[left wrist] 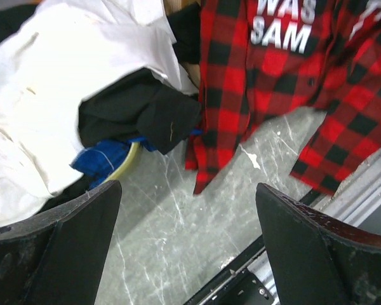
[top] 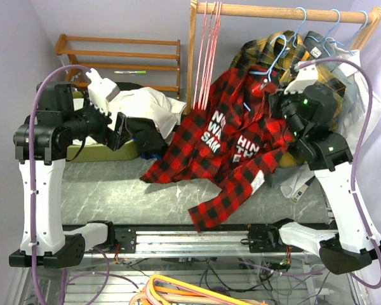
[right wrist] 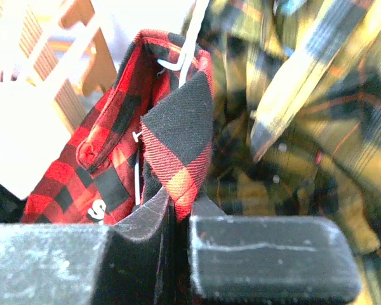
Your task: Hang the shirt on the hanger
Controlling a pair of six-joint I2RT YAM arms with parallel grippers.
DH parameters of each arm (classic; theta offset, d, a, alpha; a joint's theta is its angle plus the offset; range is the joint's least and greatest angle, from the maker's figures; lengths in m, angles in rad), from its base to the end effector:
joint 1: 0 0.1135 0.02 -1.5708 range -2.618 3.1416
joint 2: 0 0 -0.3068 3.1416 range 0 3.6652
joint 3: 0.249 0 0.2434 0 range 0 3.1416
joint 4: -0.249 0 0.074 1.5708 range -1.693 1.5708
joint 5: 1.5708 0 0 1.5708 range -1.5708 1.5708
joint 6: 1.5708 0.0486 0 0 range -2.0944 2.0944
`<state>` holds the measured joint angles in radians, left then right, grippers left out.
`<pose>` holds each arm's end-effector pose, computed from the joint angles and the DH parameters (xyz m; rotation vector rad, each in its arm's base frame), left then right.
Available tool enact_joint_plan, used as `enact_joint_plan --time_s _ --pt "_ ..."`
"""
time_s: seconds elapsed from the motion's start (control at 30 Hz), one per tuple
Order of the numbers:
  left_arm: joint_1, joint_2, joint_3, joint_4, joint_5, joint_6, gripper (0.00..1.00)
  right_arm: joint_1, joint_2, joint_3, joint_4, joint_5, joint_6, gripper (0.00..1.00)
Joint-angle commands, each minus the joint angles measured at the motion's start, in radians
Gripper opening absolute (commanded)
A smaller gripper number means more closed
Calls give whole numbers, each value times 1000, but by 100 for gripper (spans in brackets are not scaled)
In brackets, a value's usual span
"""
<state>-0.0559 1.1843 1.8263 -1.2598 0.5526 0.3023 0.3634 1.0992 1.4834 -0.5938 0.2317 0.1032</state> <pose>0.1497 -0.0339 0.5201 0.6756 2.0089 -0.4571 0.1867 0.0591 0.5056 -0.0642 1.7754 0.1308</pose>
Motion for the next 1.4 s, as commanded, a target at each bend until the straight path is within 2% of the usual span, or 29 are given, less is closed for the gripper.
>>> enact_joint_plan --time_s 0.0,0.2,0.47,0.7,0.83,1.07,1.1,1.13,1.17,1.2,1.23,1.37 --pt "11 -29 -73 30 -23 -11 98 -9 60 125 89 -13 -99 0" --pt "-2 -40 -109 45 -43 -16 98 -9 216 347 76 -27 -148 0" --pt "-28 -24 -116 58 -79 -23 98 -17 350 547 66 -8 -190 0" --pt "-33 -11 -122 65 -85 -24 98 -47 381 550 81 -25 -191 0" --pt "-34 -3 -131 89 -134 -51 98 -56 406 540 48 -53 -130 0" --pt "-29 1 -141 101 -142 -59 98 -56 358 410 100 -24 -103 0" --pt "-27 3 -144 102 -138 -58 97 -56 349 402 101 -19 -98 6" --pt "-24 3 -145 103 -132 -56 98 -57 337 388 100 -15 -87 21" --pt "-20 4 -145 101 -125 -55 97 -56 318 366 101 1 -70 45" --pt "-17 4 -145 101 -117 -53 98 -56 292 334 103 23 -39 80" --pt "-14 5 -142 100 -112 -52 98 -55 255 296 112 65 0 97" --pt "1 7 -159 110 -108 -55 97 -54 95 77 118 227 261 100"
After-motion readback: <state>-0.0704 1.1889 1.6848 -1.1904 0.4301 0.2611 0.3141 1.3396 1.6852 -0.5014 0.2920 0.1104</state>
